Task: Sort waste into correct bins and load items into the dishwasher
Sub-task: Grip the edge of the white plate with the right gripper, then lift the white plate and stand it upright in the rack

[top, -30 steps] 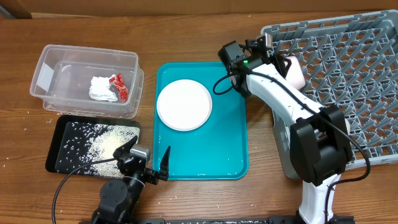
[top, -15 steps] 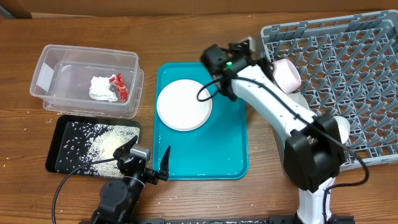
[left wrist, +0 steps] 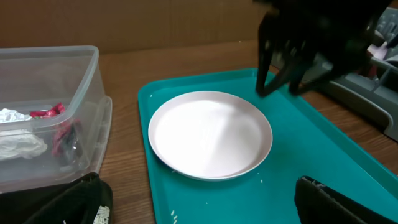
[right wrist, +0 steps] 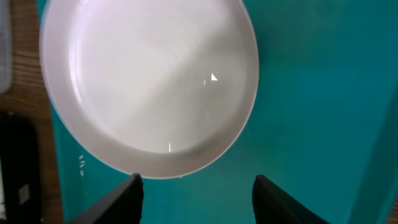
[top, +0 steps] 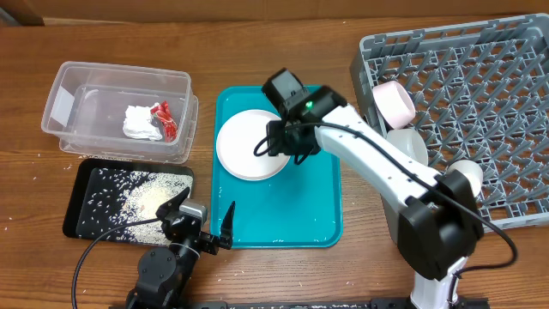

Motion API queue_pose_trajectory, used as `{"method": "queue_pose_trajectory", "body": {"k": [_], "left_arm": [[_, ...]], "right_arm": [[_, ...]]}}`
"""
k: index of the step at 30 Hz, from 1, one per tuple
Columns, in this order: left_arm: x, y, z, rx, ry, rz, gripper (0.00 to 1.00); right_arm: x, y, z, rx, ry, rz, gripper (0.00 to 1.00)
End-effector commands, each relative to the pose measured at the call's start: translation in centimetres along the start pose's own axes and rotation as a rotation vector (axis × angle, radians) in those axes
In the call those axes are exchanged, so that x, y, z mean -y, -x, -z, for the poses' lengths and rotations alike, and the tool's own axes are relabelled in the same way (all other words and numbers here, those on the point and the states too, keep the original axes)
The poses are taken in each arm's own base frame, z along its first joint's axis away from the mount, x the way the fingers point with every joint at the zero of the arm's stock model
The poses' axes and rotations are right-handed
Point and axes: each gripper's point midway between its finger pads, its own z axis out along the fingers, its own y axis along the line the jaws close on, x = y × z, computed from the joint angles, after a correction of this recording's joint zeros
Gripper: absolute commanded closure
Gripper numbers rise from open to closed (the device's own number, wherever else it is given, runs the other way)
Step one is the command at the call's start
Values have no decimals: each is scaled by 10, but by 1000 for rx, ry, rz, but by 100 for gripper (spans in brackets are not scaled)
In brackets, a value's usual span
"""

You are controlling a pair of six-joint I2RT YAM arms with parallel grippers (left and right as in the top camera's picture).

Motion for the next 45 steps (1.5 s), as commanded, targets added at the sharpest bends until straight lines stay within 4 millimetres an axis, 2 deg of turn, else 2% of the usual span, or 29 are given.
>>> {"method": "queue_pose_trajectory", "body": {"k": [1,7,8,10,12,15,17,18,19,22,26,27,28,30,31,33,35,39,45], "left_arm": [[-1,1,0,12,2,-11,0],[-1,1,0,12,2,-11,0],[-1,1,0,12,2,-11,0],[-1,1,0,12,2,-11,0],[-1,1,0,12,2,-11,0],[-1,1,0,11,2,-11,0],[-1,1,0,12,2,-11,0],[-1,1,0,11,2,-11,0],[-1,1,0,12,2,-11,0],[-1,1,0,12,2,-11,0],[-1,1,0,12,2,-11,0],[-1,1,0,12,2,-11,0],[-1,1,0,12,2,-11,0],[-1,1,0,12,2,-11,0],[-1,1,0,12,2,-11,0],[-1,1,0,12,2,-11,0],[-1,1,0,12,2,-11,0],[-1,1,0,12,2,-11,0],[-1,1,0,12,2,-11,0]], "right_arm": [[13,-21,-46,-102,14,-168,46],[25,-28,-77,-94,9,-279,56],[26,-30,-80,-93,9,-297,64],[29,-34,-82,-102,-2,-312,87],[32,-29,-79,-86,-8,-317,96],[37,-15,-65,-53,-2,-325,96],[45,2,-46,-7,-9,-349,96],[52,10,-35,22,-22,-363,96],[69,28,-7,97,-55,-377,96],[99,58,51,259,-123,-334,96],[153,80,138,498,-329,-290,96],[182,83,179,610,-479,-278,96],[200,81,207,678,-593,-283,96],[226,75,248,768,-794,-299,96],[245,66,281,836,-969,-345,96],[261,59,301,859,-1114,-375,96],[273,58,303,834,-1151,-380,96],[298,56,293,775,-1181,-411,96],[329,53,259,617,-1223,-377,96]]}}
